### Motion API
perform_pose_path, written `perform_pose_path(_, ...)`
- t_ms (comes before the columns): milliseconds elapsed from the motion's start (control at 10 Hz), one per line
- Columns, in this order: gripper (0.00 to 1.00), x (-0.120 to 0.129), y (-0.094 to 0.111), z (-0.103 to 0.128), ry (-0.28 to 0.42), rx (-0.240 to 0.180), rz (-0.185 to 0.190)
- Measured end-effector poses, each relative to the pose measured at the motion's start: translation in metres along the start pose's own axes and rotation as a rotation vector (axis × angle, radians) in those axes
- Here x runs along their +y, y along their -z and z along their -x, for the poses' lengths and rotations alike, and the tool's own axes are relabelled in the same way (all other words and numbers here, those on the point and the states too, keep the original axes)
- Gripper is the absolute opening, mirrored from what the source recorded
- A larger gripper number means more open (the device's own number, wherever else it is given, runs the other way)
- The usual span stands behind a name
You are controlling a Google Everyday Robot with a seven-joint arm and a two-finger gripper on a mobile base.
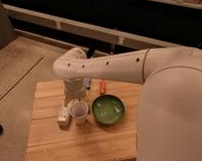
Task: Place the pepper in the ceramic bowl
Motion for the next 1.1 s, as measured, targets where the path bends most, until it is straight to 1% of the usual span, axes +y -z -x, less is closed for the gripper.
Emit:
perform_pose_path(300,0.65,-0.001,0.002,0.003,0.001,-0.01,-0.001)
perform_pose_path(400,0.65,-0.004,0.01,0.018,0.019,-0.051,-0.001)
perform_pose_path(500,0.65,-0.012,0.029,0.05,0.064,-0.136,-0.006)
perform_pose_path(700,0.65,-0.017,0.061,0.097,0.161,-0.261,-0.01)
perform_pose_path(800,0.65,-0.019,0.081,0.124,0.218,-0.329,-0.022)
perform_pose_path(900,0.65,-0.025,0.093,0.14,0.245,-0.367,-0.035)
perform_pose_path(1000,0.65,-0.028,0.098,0.146,0.256,-0.381,-0.041)
perform_pose_path(1100,0.65,-0.03,0.099,0.148,0.257,-0.385,-0.043)
